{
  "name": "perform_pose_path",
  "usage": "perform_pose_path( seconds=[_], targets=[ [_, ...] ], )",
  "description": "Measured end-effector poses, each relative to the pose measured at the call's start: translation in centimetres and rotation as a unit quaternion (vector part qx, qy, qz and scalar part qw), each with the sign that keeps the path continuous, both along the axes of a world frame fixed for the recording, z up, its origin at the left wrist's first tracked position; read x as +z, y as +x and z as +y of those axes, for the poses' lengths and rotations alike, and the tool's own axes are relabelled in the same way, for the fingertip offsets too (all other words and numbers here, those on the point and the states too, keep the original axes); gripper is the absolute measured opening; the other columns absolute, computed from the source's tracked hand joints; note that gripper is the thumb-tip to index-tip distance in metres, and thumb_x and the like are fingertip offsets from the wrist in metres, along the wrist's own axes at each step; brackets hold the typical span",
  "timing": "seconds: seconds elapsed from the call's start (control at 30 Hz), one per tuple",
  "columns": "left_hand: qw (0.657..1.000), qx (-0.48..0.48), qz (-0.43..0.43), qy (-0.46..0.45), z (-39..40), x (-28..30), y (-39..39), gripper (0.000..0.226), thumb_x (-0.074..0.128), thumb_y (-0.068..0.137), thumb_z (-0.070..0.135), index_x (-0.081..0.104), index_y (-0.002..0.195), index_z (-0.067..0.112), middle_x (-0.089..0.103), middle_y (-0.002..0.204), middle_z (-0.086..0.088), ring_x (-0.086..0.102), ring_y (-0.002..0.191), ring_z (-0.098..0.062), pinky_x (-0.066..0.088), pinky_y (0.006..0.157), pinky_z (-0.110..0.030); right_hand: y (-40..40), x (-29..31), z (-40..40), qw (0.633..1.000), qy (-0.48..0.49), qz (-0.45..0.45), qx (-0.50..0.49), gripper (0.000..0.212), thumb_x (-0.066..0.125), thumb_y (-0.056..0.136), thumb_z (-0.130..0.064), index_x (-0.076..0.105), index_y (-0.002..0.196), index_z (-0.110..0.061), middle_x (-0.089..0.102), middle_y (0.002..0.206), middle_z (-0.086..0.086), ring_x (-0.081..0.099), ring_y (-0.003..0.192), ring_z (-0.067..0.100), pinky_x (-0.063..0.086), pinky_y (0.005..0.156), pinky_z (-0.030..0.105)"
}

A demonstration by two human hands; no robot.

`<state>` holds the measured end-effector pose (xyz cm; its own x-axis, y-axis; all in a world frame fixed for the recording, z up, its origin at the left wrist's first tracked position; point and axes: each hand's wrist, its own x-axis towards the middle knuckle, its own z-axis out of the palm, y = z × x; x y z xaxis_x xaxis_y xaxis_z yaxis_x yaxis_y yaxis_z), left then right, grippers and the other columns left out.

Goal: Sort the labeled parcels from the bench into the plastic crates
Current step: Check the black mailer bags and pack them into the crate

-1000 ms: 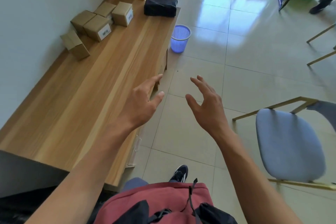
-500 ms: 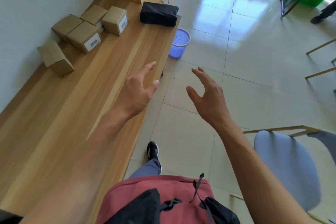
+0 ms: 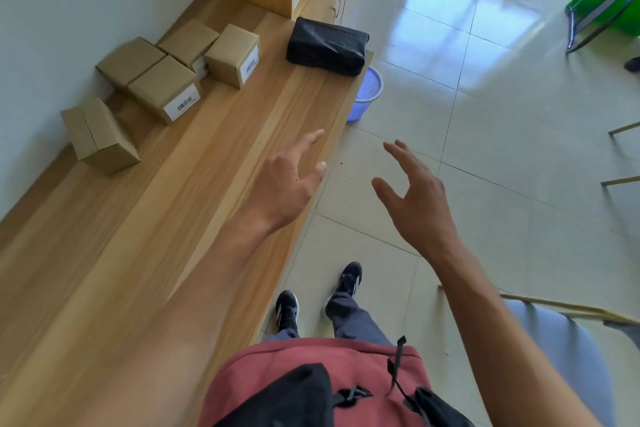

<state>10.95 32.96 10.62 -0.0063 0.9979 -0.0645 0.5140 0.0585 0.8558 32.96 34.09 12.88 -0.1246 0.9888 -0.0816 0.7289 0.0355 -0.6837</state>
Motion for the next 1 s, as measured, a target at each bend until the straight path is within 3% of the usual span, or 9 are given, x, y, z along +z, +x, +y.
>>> perform_pose_path(
  seconds=[0.13, 0.3, 0.43, 0.57, 0.73, 0.83, 1.0],
  targets=[
    [1.0, 0.01, 0.001, -0.017, 3.2, -0.5, 1.3, 0.053, 0.058, 0.104, 0.026, 0.045, 0.156, 0.025, 0.049, 0.157, 0.007, 0.043, 0.144, -0.006, 0.036, 0.118, -0.03, 1.3, -0.9, 3.9, 1.0, -0.015, 0.004, 0.014, 0.058, 0.069, 0.099, -0.02, 0.049, 0.153, -0.024, 0.039, 0.165, -0.003, 0.032, 0.153, 0.013, 0.023, 0.12, 0.024],
    [0.998, 0.008, 0.068, -0.01, 8.9, 0.5, 4.1, 0.053, 0.058, 0.105, 0.023, 0.044, 0.156, 0.021, 0.049, 0.157, 0.003, 0.042, 0.144, -0.008, 0.029, 0.11, -0.016, 4.2, -1.2, 10.1, 0.999, -0.015, 0.026, 0.019, 0.058, 0.07, 0.099, -0.021, 0.049, 0.153, -0.025, 0.039, 0.164, -0.001, 0.033, 0.153, 0.014, 0.027, 0.124, 0.032],
    [0.996, 0.021, 0.091, -0.008, 13.7, 1.5, 6.8, 0.054, 0.058, 0.105, 0.023, 0.044, 0.156, 0.02, 0.049, 0.157, 0.003, 0.043, 0.145, -0.01, 0.029, 0.109, -0.017, 6.9, -1.2, 15.7, 0.999, -0.011, 0.039, 0.036, 0.058, 0.07, 0.099, -0.022, 0.049, 0.153, -0.024, 0.04, 0.164, -0.003, 0.034, 0.152, 0.013, 0.025, 0.118, 0.022],
    [0.995, 0.044, 0.093, -0.013, 17.9, 1.3, 8.6, 0.054, 0.057, 0.105, 0.025, 0.043, 0.157, 0.021, 0.049, 0.158, 0.003, 0.044, 0.144, -0.01, 0.032, 0.111, -0.021, 8.2, -1.7, 20.8, 0.997, -0.011, 0.039, 0.072, 0.057, 0.069, 0.099, -0.022, 0.049, 0.153, -0.024, 0.042, 0.163, -0.003, 0.033, 0.153, 0.014, 0.024, 0.117, 0.023],
    [0.992, 0.116, -0.016, -0.04, 20.9, 0.7, 9.8, 0.051, 0.059, 0.103, 0.029, 0.047, 0.153, 0.028, 0.055, 0.145, 0.015, 0.052, 0.133, -0.004, 0.045, 0.11, -0.032, 8.1, -2.5, 25.2, 0.992, -0.016, 0.034, 0.118, 0.059, 0.071, 0.098, -0.021, 0.049, 0.153, -0.024, 0.042, 0.163, -0.002, 0.033, 0.153, 0.013, 0.025, 0.118, 0.022],
    [0.987, 0.152, -0.036, -0.048, 23.4, -0.1, 9.0, 0.049, 0.06, 0.104, 0.024, 0.049, 0.152, 0.028, 0.058, 0.145, 0.011, 0.055, 0.132, -0.006, 0.046, 0.111, -0.034, 7.3, -2.9, 28.7, 0.99, -0.026, 0.028, 0.139, 0.059, 0.071, 0.098, -0.021, 0.049, 0.153, -0.025, 0.041, 0.164, -0.002, 0.033, 0.153, 0.013, 0.022, 0.115, 0.017],
    [0.976, 0.198, -0.065, -0.07, 28.2, -2.3, 6.4, 0.047, 0.06, 0.104, 0.023, 0.051, 0.15, 0.026, 0.059, 0.145, 0.009, 0.056, 0.13, -0.005, 0.045, 0.112, -0.03, 4.8, -3.8, 35.1, 0.986, -0.036, 0.023, 0.161, 0.059, 0.07, 0.098, -0.019, 0.049, 0.153, -0.023, 0.041, 0.164, -0.001, 0.034, 0.153, 0.015, 0.026, 0.119, 0.024]
  ],
)
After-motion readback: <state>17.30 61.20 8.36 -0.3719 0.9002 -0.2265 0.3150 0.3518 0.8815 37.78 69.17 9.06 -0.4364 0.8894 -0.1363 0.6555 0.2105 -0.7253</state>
